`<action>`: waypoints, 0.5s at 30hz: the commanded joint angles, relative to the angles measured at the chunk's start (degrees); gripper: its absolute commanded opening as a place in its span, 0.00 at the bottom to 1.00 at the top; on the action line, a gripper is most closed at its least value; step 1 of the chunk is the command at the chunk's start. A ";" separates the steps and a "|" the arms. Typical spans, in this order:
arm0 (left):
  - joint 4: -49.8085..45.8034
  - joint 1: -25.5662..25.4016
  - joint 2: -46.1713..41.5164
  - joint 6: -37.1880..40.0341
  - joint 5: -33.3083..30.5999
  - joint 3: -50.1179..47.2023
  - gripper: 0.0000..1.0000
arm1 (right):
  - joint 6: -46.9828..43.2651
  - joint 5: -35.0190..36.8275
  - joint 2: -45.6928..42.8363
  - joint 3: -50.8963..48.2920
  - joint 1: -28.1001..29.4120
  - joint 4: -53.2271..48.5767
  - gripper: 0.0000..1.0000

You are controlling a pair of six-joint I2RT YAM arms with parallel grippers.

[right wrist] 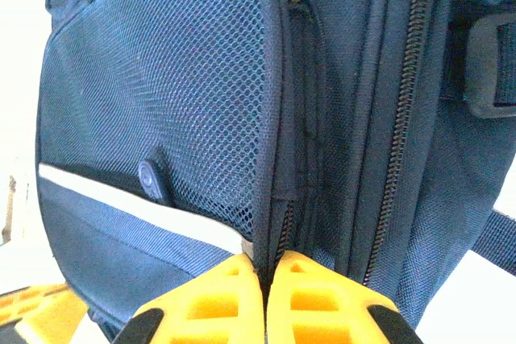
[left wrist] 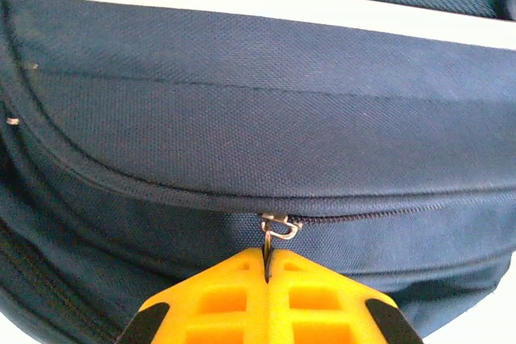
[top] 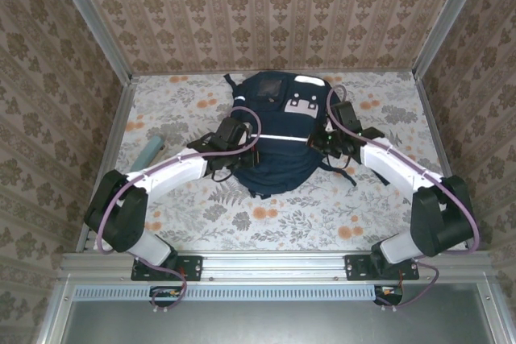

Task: Pack the student bag

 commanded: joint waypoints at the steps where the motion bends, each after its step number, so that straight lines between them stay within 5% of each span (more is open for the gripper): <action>1: 5.01 -0.67 -0.74 4.72 2.76 -0.40 0.00 | -5.62 3.07 1.23 4.47 -2.27 -5.69 0.15; 6: 6.74 -4.69 -0.62 6.68 4.20 1.23 0.00 | 0.09 4.88 -8.37 0.46 -1.58 -7.42 0.54; 15: 10.04 -10.19 1.03 7.98 6.69 4.65 0.00 | 23.49 2.39 -23.21 -15.39 1.49 3.07 0.58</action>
